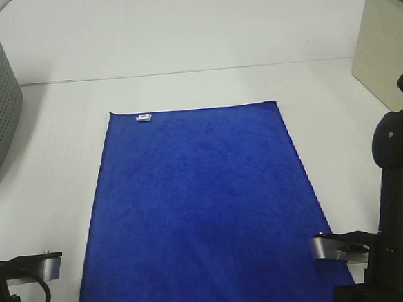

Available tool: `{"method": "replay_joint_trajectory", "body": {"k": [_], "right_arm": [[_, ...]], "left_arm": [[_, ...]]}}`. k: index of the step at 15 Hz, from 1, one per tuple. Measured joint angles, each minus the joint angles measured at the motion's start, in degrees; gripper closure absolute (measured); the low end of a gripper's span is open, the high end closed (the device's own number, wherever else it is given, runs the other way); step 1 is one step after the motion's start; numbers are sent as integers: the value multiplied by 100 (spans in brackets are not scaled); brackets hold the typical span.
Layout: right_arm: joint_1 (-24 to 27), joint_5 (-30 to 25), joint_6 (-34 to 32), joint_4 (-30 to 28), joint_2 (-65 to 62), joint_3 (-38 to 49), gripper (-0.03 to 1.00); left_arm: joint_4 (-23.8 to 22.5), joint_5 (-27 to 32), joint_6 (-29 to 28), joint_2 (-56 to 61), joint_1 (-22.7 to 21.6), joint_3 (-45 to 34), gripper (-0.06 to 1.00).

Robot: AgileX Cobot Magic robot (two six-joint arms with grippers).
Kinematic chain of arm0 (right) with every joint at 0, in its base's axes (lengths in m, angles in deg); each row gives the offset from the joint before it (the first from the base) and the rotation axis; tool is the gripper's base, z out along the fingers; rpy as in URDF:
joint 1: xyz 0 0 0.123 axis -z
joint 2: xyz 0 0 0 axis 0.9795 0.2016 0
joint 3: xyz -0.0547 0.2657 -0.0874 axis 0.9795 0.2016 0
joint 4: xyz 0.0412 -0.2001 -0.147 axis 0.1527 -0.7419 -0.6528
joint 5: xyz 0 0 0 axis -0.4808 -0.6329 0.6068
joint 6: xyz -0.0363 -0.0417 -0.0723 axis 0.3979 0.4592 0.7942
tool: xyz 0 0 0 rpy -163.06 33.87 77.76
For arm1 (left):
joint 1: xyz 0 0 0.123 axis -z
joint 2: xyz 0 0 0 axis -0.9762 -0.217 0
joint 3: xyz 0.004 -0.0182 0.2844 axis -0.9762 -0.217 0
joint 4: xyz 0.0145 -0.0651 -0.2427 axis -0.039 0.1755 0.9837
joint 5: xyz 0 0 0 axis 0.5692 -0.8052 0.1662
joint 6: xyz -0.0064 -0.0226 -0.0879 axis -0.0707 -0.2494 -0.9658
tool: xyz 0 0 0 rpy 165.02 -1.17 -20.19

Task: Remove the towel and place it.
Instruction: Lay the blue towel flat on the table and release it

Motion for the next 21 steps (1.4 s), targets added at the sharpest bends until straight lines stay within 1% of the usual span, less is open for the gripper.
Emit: {"method": "replay_joint_trajectory", "body": {"k": [1, 2, 3, 4, 7, 11, 14, 16, 18, 19, 20, 21], "right_arm": [[0, 0, -74, -6, 6, 0, 51], [0, 0, -86, 17, 6, 0, 39], [0, 0, -86, 17, 6, 0, 32], [0, -23, -92, 23, 6, 0, 28], [0, -155, -92, 63, -155, -86, 26], [0, -493, -138, 103, -1152, -521, 26], [0, -567, -149, 80, -1960, -940, 26], [0, -464, -338, -103, -2412, -1375, 26], [34, -281, -825, -516, -2607, -1868, 26], [80, -269, -911, -630, -2613, -2005, 26], [286, -252, -997, -728, -2613, -2235, 26], [596, -223, -985, -716, -2613, -2458, 26]], "left_arm": [[23, 0, 63, -6, -6, -11, 61], [57, 0, 138, -6, -11, -11, 54], [103, 6, 172, -6, -11, -11, 50], [138, 6, 183, -6, -11, -11, 49], [235, 178, 195, -6, -11, -11, 48], [292, 372, 201, -6, -11, -11, 48], [292, 395, 201, 6, -11, -11, 48], [286, 458, 212, 166, -11, 97, 48], [218, 556, 212, 458, -11, 401, 48], [160, 561, 212, 544, -11, 539, 48], [29, 584, 212, 705, -11, 762, 48], [-120, 590, 183, 808, -11, 1031, 48]]}}
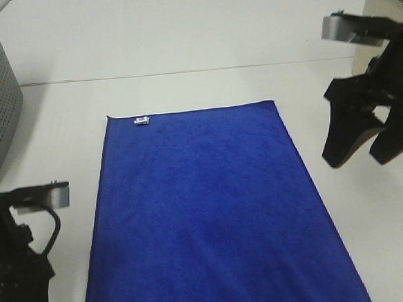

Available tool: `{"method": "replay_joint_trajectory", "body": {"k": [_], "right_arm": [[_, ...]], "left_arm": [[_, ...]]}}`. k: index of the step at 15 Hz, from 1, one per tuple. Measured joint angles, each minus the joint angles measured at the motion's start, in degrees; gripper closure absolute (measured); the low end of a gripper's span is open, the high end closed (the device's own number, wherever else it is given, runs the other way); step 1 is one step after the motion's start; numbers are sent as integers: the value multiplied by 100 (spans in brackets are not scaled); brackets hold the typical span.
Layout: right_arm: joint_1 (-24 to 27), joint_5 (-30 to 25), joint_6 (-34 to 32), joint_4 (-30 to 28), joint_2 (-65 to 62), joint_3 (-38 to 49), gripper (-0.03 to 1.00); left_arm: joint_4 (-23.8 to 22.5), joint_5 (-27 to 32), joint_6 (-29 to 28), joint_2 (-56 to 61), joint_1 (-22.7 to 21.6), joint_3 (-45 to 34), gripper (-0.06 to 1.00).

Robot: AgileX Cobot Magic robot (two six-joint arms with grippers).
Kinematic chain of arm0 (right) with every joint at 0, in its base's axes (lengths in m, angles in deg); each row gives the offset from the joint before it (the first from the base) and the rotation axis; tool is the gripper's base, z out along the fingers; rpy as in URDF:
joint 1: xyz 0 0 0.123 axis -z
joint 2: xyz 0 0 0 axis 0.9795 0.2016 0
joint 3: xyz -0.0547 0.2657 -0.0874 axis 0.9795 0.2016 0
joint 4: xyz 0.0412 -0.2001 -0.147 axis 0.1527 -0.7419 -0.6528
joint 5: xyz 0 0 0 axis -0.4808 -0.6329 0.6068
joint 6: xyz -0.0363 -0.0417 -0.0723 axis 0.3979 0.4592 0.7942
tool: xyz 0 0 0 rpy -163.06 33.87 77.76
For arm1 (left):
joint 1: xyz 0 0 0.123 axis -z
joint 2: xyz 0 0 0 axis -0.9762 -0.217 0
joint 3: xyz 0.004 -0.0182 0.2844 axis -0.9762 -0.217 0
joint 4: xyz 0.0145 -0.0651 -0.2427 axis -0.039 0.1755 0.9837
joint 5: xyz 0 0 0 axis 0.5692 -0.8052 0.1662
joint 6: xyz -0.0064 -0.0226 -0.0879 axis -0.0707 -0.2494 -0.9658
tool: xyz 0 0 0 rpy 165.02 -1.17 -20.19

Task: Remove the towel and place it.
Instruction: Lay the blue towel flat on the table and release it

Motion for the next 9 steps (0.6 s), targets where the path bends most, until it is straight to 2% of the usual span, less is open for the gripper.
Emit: {"method": "replay_joint_trajectory", "body": {"k": [2, 3, 4, 6, 9], "right_arm": [[814, -17, 435, 327, 34, -395, 26], [1192, -132, 705, 733, 126, -625, 26], [1553, -252, 1077, 1266, 395, -974, 26], [1604, -258, 1163, 1318, 710, -1335, 26], [1604, -275, 1089, 1215, 1358, -2034, 26]], "left_arm": [[-378, -11, -201, 52, 0, 728, 48], [-619, -115, -321, 52, -6, 1140, 48], [-842, -407, -584, -29, -109, 1896, 48], [-900, -779, -871, -281, -275, 2578, 47], [-1186, -1077, -1329, -819, -418, 3443, 28]]}}
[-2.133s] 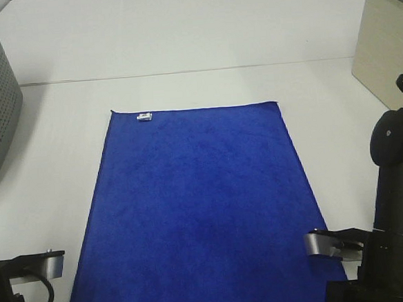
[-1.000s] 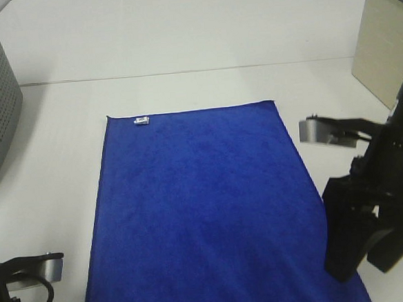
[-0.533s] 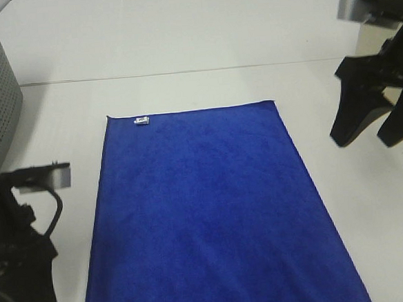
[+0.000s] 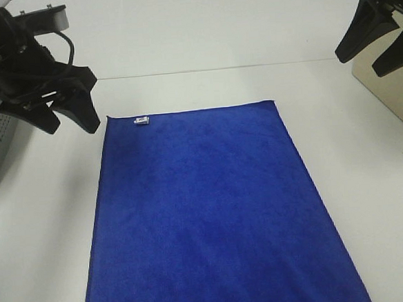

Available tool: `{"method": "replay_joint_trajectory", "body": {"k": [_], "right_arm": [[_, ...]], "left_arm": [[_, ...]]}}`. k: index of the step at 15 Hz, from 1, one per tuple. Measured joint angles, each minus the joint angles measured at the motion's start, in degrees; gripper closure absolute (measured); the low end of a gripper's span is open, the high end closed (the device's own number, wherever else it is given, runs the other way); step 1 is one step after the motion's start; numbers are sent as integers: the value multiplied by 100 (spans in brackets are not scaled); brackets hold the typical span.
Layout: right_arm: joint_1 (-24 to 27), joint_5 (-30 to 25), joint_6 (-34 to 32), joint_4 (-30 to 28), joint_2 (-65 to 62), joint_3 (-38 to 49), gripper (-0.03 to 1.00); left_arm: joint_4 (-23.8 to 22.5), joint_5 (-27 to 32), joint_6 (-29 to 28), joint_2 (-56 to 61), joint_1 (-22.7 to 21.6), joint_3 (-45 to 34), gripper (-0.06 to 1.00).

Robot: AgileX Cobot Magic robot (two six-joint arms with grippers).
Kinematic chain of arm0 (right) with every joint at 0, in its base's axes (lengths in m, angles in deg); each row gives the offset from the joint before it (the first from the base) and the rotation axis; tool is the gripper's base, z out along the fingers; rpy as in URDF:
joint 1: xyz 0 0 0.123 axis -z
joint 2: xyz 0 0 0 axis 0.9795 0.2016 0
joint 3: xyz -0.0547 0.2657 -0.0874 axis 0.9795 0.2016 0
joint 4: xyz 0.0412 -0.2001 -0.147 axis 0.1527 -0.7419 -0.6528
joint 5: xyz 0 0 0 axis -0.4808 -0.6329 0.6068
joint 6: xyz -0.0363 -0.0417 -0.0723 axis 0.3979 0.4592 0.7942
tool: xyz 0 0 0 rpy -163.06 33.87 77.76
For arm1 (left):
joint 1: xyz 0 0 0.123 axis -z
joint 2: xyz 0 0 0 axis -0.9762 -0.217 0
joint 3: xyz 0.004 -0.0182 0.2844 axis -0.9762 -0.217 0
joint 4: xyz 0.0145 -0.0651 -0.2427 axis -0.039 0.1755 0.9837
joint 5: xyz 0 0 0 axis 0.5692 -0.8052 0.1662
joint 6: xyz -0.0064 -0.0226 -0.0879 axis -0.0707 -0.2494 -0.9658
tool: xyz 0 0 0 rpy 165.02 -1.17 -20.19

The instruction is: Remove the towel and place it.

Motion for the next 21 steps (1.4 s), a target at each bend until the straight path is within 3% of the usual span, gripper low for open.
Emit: {"method": "replay_joint_trajectory", "body": {"k": [3, 7, 11, 21], "right_arm": [[0, -109, -74, -120, 865, -968, 26], [0, -109, -69, -201, 2040, -2320, 26], [0, -109, -29, -281, 2819, -3065, 26], [-155, 34, 246, -298, 4045, -3518, 26]], "left_arm": [[-212, 6, -246, -676, -29, 831, 23], [269, 132, -258, -1587, -573, 1702, 23], [579, 155, 17, -2401, -940, 2395, 23], [854, 160, 178, -4120, -940, 4246, 23]]}}
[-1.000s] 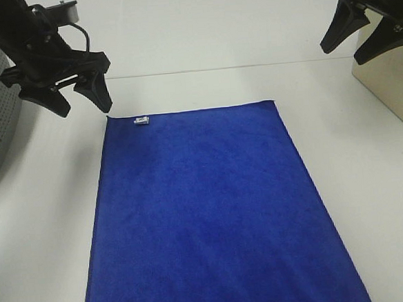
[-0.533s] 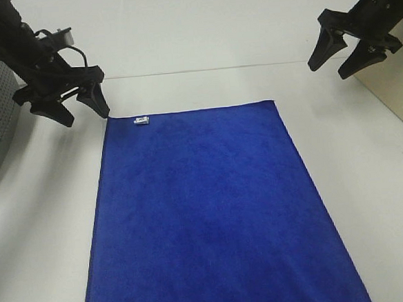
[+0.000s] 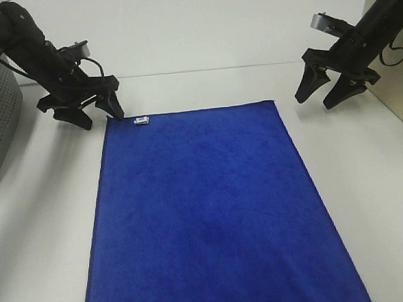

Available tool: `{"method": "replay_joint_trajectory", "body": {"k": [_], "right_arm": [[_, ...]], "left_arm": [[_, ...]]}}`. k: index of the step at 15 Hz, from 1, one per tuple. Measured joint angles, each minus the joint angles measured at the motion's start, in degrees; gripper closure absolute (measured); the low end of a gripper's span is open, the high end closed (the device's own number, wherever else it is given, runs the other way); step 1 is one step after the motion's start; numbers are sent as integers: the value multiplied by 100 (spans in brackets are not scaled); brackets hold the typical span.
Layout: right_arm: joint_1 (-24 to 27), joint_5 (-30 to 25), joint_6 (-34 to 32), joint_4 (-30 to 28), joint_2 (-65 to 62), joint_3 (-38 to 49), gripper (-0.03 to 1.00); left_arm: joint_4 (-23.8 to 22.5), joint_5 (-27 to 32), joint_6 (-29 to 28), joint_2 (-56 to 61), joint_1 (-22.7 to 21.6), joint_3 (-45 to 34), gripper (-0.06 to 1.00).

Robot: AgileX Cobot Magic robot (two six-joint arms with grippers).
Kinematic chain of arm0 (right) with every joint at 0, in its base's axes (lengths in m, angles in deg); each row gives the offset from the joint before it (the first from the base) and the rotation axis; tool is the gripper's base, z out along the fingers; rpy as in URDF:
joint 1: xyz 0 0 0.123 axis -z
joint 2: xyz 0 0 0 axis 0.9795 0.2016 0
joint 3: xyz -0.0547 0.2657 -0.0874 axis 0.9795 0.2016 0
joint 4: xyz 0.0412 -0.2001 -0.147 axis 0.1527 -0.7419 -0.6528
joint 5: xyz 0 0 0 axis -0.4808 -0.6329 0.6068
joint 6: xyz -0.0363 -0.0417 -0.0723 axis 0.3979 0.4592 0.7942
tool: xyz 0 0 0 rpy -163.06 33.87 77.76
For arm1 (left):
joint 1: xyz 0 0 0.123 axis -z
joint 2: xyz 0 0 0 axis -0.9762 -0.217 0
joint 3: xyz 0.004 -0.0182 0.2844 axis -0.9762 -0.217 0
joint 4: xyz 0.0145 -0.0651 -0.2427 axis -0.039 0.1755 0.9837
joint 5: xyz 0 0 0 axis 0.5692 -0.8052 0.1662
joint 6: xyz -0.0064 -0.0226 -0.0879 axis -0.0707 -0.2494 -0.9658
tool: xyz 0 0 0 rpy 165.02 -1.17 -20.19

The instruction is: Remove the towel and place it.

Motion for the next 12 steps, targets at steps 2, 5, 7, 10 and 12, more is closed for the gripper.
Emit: {"method": "replay_joint_trajectory", "body": {"k": [2, 5, 7, 10, 12], "right_arm": [[-155, 258, 6, -17, 80, 0, 26], [-378, 636, -46, -11, 218, 0, 26], [-510, 865, -126, -17, 281, -29, 26], [-670, 1060, -132, -57, 281, -29, 26], [-705, 1089, -212, -69, 281, -29, 26]], "left_arm": [[11, 0, 0, -40, 0, 63, 23], [34, 0, 23, -46, 0, 69, 23], [46, -6, 103, -46, 0, 69, 23], [46, -6, 138, -46, 0, 69, 23], [46, -6, 138, -46, 11, 69, 23]]}}
